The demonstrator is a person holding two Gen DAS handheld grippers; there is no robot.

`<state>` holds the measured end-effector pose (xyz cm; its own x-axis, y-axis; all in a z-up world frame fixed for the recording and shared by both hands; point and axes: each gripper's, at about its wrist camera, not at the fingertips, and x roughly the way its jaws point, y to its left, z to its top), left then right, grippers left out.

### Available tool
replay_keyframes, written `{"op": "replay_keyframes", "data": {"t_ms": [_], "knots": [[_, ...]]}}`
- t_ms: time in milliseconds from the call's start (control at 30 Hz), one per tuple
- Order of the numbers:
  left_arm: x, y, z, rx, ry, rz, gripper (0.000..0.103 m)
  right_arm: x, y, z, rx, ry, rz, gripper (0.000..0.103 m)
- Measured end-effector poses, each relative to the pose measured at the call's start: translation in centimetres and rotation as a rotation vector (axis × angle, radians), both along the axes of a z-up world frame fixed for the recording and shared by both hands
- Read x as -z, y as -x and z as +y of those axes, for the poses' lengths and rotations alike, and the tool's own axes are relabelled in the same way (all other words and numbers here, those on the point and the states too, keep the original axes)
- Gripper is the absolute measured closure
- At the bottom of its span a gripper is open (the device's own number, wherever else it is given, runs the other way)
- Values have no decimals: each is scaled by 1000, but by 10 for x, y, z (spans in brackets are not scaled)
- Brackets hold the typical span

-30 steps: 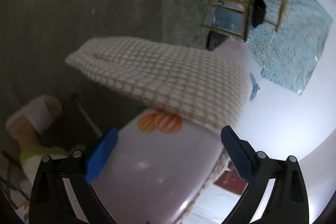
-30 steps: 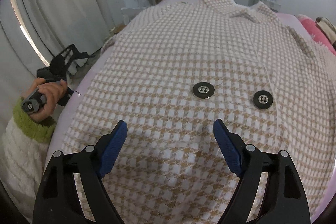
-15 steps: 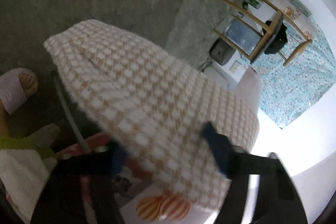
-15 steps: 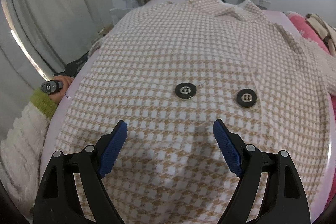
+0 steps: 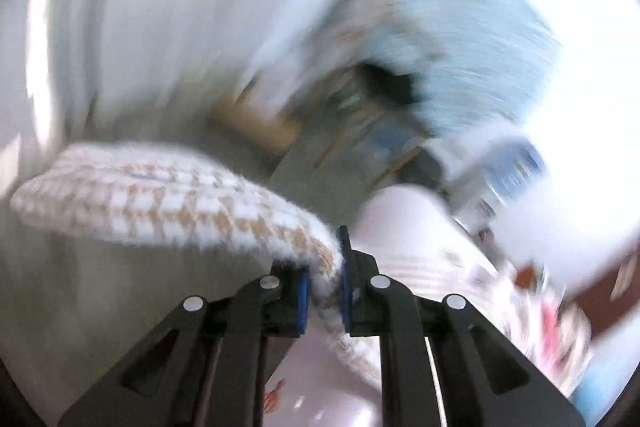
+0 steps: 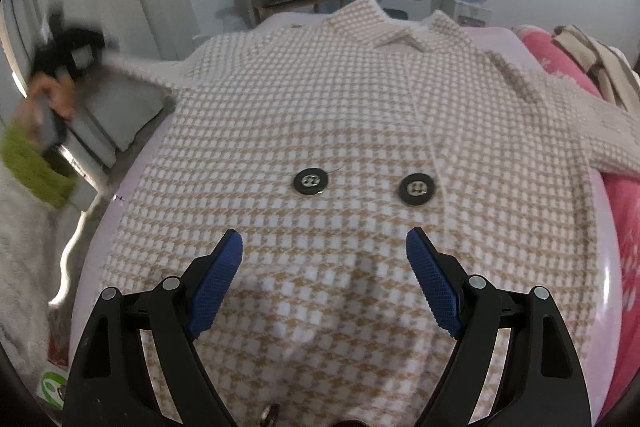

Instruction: Fold large clothes

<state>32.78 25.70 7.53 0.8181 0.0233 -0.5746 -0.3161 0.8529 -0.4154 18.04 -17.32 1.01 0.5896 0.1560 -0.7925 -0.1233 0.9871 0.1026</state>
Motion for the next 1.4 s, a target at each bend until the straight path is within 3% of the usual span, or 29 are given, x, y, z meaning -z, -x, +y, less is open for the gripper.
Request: {"op": "replay_keyframes", "data": {"t_ms": [67,133,200,267,333,367,400,433,533,567,633,700,800,933,1000,1133,1300,1400], "knots": [[-51,17,-73,169,-188,-92,92,-5,6,-8,20,2,-13,24],[-72,34,-137,329,-297,-139,92,-10,12,-16,47,6,-28,24],[-72,51,-201,488,-397,-137,91,-16,20,-26,79,15,-45,24],[-50,67,-246,624,-425,-92,89,-21,26,-37,108,22,-54,24],[-22,64,-271,712,-411,-22,71,-24,36,-50,145,30,-59,23],[-3,69,-281,739,-398,23,49,-25,39,-56,162,32,-59,22],[20,69,-286,759,-373,79,36,-24,42,-62,180,31,-56,21],[43,62,-286,776,-336,136,34,-23,47,-70,202,28,-50,21],[89,60,-282,755,-302,283,34,-17,56,-91,253,2,-21,21],[94,62,-275,740,-265,296,34,-15,58,-98,269,-8,-9,21],[92,71,-258,735,-180,270,33,-12,60,-111,290,-32,3,21],[82,81,-246,722,-151,226,30,-14,64,-124,300,-68,4,21],[78,87,-225,666,-181,217,30,-22,56,-149,306,-178,-5,21],[86,77,-203,543,-255,287,30,-32,34,-175,278,-324,-23,21],[92,75,-197,496,-259,298,30,-27,11,-184,273,-378,3,27],[100,71,-190,443,-250,292,31,-6,-35,-196,271,-410,94,48],[105,65,-196,415,-261,277,31,20,-78,-192,281,-318,182,55],[109,65,-201,406,-272,259,31,40,-97,-192,286,-306,244,72]]}}
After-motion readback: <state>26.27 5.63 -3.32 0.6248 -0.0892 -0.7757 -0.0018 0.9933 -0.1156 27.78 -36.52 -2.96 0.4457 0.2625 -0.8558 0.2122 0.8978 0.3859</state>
